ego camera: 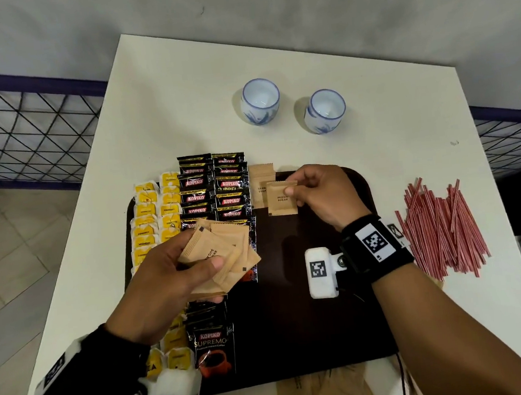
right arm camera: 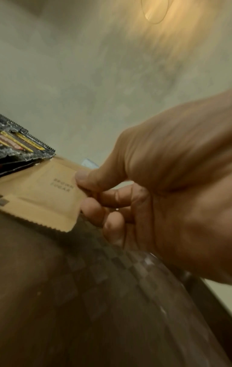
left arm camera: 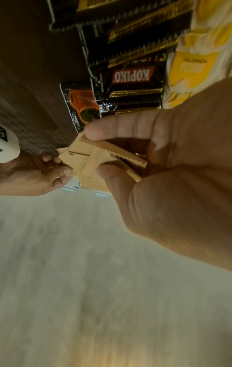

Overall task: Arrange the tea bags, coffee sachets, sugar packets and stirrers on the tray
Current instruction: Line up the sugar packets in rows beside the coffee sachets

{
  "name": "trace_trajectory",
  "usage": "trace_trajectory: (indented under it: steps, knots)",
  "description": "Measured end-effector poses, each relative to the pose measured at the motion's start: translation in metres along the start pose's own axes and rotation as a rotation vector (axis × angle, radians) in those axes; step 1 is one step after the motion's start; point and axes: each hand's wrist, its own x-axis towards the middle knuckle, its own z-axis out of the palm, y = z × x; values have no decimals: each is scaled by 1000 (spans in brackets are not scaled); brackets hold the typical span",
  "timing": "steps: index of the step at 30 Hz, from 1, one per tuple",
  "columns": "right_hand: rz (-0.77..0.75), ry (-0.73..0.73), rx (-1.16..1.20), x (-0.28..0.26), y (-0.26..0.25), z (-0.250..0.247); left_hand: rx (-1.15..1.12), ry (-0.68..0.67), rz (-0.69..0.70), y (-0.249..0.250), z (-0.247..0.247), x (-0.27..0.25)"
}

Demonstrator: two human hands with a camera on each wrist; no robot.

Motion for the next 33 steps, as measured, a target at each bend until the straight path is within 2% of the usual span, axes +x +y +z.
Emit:
trace_trajectory:
  steps: [4,13,33]
  knots:
    - [17,-40,-81,10,4,5,4,10,-4,-1,0,0]
    - [67,118,-66,17,16,20,13,8,-20,-3,2,-1]
    - [73,186,-41,18,17,36,30,22,-28,-3,4,-3]
